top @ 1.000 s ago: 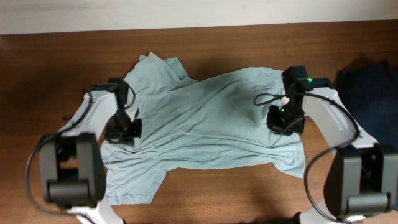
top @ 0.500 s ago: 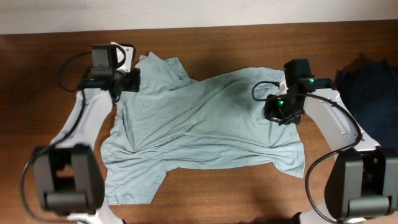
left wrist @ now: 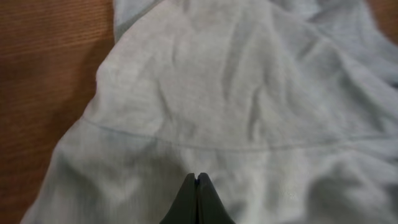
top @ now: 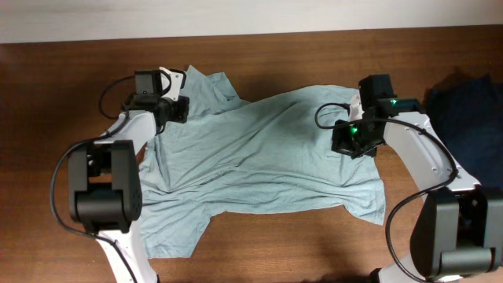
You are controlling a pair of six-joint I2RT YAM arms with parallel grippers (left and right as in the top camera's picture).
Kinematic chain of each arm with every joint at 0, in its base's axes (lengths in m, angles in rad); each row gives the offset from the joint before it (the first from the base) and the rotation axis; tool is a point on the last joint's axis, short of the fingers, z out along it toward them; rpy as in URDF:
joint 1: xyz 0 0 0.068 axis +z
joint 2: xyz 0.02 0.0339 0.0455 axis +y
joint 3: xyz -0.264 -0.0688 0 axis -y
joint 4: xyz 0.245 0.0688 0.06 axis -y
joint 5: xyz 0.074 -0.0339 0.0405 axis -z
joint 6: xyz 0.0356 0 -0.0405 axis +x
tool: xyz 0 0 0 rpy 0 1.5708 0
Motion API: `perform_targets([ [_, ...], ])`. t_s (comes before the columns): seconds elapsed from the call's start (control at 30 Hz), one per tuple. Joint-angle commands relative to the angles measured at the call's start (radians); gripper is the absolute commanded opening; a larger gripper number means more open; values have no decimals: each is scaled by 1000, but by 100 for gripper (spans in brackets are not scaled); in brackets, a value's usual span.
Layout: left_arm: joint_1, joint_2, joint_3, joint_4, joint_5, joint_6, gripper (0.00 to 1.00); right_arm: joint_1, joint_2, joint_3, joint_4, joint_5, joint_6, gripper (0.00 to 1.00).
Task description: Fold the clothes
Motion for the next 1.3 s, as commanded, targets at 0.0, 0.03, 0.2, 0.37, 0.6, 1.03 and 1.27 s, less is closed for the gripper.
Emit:
perform_targets([
  [0.0,16,83,1,15,-19,19,0,3,-11,4,-1,-13,-10,13],
  [0.03,22,97,5,19,-19,19,0,3,-11,4,-1,-13,-10,13],
  [0.2,58,159,54,30,-119,-24,0,3,-11,4,-1,-13,-10,13],
  [0.37,128,193,121,58,-217,-153,0,3,-11,4,-1,-11,-10,12],
  [0.6,227,198,231,8,-188,-262,0,3,-11,4,0,7,-10,13],
  [1.03,174,197,416,-211,-122,-114,9,3,61,3,13,99,47,5],
  [1.27,106,197,427,-195,60,-63,8,3,169,3,-158,100,81,4],
])
